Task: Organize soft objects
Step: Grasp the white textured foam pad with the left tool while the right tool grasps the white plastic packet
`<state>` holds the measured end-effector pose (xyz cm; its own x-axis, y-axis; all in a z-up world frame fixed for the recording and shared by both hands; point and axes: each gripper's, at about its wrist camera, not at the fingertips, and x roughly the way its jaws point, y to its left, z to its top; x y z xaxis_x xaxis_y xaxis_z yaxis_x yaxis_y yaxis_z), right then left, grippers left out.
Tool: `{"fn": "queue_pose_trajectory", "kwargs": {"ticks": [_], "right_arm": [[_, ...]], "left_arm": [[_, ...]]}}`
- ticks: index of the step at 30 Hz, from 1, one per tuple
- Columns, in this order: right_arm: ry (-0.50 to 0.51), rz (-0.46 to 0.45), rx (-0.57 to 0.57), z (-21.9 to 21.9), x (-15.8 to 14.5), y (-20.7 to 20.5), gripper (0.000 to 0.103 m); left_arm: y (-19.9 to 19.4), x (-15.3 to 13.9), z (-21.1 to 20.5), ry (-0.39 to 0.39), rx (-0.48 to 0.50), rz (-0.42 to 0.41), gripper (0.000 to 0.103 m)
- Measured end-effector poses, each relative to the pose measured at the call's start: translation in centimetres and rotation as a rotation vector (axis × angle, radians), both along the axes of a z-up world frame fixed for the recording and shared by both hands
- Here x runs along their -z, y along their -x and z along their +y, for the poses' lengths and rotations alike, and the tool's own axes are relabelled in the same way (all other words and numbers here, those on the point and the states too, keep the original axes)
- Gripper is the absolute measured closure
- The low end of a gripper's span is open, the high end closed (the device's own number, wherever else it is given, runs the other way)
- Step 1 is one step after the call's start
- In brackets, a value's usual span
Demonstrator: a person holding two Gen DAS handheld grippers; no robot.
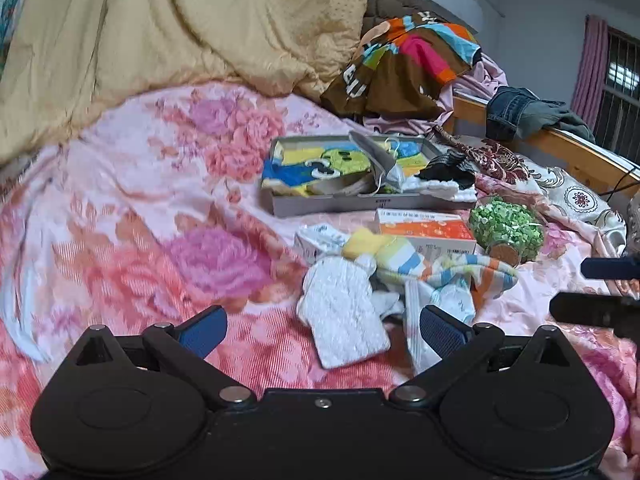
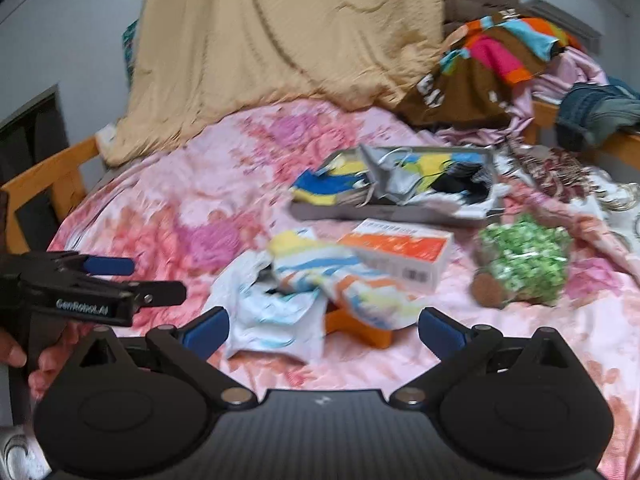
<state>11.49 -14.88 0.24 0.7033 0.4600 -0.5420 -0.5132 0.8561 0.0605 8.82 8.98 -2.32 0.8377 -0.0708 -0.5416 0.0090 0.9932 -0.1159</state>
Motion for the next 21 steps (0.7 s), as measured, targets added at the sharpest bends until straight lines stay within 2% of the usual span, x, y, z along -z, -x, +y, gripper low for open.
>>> {"fn": "queue_pose_trajectory", "kwargs": {"ticks": [16,21], "right_arm": [[-0.028,0.143,-0.07,1.8,4.1,-2.2,0.0],[-0.014,0.161,-0.096,2.6,4.9,-3.2,0.0]], "left_arm": [[-4.7,2.4,0.9,0.05,0.097,0.107,0.001],[-6.6,3.4,1.5,0.102,0.112,0.17,0.001]]}}
